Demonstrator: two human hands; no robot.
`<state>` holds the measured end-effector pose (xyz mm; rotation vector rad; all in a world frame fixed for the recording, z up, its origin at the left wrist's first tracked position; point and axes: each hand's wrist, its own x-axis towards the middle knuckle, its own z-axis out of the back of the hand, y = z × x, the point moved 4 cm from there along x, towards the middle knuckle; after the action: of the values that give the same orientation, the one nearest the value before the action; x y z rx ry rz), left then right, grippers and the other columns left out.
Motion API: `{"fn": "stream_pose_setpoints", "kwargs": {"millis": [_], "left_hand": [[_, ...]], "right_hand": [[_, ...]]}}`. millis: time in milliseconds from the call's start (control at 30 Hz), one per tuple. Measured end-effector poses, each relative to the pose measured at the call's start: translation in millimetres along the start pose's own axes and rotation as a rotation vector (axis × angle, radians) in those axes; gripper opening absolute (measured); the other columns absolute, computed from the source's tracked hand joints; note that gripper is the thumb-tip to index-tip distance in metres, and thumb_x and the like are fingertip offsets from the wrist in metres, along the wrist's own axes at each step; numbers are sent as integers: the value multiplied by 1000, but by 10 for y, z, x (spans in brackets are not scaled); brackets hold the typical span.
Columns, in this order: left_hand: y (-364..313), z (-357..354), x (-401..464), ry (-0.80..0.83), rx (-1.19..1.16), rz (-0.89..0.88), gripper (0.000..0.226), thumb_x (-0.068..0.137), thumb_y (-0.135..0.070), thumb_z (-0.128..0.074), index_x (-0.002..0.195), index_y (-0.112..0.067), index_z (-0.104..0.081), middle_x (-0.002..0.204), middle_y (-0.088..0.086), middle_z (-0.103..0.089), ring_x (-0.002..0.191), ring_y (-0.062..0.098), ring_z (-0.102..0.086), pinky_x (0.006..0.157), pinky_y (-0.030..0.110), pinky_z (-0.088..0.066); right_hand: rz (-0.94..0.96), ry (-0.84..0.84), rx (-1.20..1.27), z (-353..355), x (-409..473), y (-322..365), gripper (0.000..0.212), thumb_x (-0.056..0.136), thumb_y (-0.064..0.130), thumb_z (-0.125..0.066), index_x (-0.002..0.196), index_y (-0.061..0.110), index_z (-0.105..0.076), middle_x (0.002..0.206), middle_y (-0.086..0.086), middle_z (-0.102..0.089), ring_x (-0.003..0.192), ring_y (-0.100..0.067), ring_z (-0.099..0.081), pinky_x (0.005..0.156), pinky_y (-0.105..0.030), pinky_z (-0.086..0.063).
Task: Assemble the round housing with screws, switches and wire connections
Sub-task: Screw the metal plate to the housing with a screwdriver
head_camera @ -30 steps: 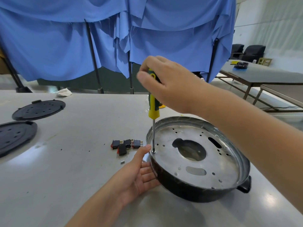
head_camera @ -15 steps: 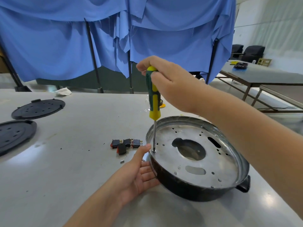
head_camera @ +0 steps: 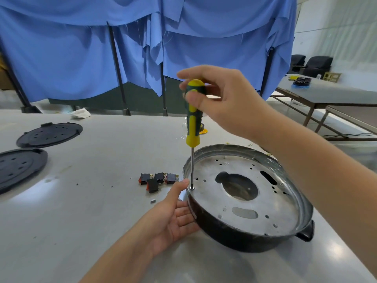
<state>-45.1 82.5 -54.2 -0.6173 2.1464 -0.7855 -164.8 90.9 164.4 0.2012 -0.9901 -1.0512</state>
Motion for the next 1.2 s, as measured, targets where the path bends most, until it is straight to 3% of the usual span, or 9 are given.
{"fn": "stream_pose_setpoints", "kwargs": {"millis": [133,267,400,533,733,800,867,1000,1200], "left_hand": [[7,-6,0,1,-3,5,87,53,-52,-79,113,6,-58,105,23,-72,94,33,-72,65,35,-60],[5,-4,0,-1,-2,-4,85,55,-51,-79,112,7,-58,105,24,-72,94,34,-72,65,35,-60],[1,-16,-6,-15,2,-6,84,53,-51,-79,110,8,-59,104,24,-72,93,34,-72,65,36,-60],[2,-33,-23,-33,-11,-1,85,51,-49,-79,110,9,-58,102,25,-72,91,35,-72,63,36,-60],[-5,-36,-37,-42,-7,-4,83,53,-49,-78,110,8,-58,101,25,-72,89,34,-73,62,36,-60],[-5,-36,-36,-41,-4,-5,82,53,-49,-77,109,8,-59,101,25,-72,89,34,-73,62,36,-60],[-4,-33,-37,-40,-7,-3,82,54,-49,-78,109,8,-58,101,24,-72,89,34,-73,62,36,-60],[-2,-32,-31,-47,-4,9,84,56,-51,-77,114,7,-56,101,24,-73,89,33,-73,62,35,-60],[-9,-32,-33,-45,9,6,87,53,-53,-77,114,6,-57,103,23,-72,92,33,-73,65,36,-60]], "right_hand": [[43,-80,-265,-9,-31,25,29,82,48,-66,95,23,-66,83,10,-39,69,-5,-43,68,-9,-38],[6,3,-213,-44,-1,47,28,100,25,-36,106,15,-62,107,2,-52,90,0,-50,80,-10,-38],[-68,40,-65,21,16,37,23,98,18,-46,113,20,-64,101,-17,-66,96,-37,-62,89,-48,-50],[7,-50,-331,3,-50,-26,23,92,40,-55,103,21,-63,86,4,-47,70,-9,-46,70,-9,-39],[-123,161,-21,-33,-32,-79,46,96,8,-33,139,25,-38,132,0,-46,117,-23,-51,99,-34,-45],[-75,165,-54,2,-14,-53,40,96,15,-49,134,25,-45,121,-1,-56,106,-25,-60,94,-38,-50],[-10,66,-176,37,-10,-30,31,87,37,-65,116,27,-58,95,8,-57,81,-5,-57,78,-14,-47],[8,-123,-475,-20,-56,-67,41,87,59,-50,97,19,-54,82,3,-47,68,-10,-43,61,-18,-36],[-132,14,179,-63,-37,-131,33,98,12,-44,129,19,-50,115,-8,-61,100,-28,-62,89,-38,-52]]}}
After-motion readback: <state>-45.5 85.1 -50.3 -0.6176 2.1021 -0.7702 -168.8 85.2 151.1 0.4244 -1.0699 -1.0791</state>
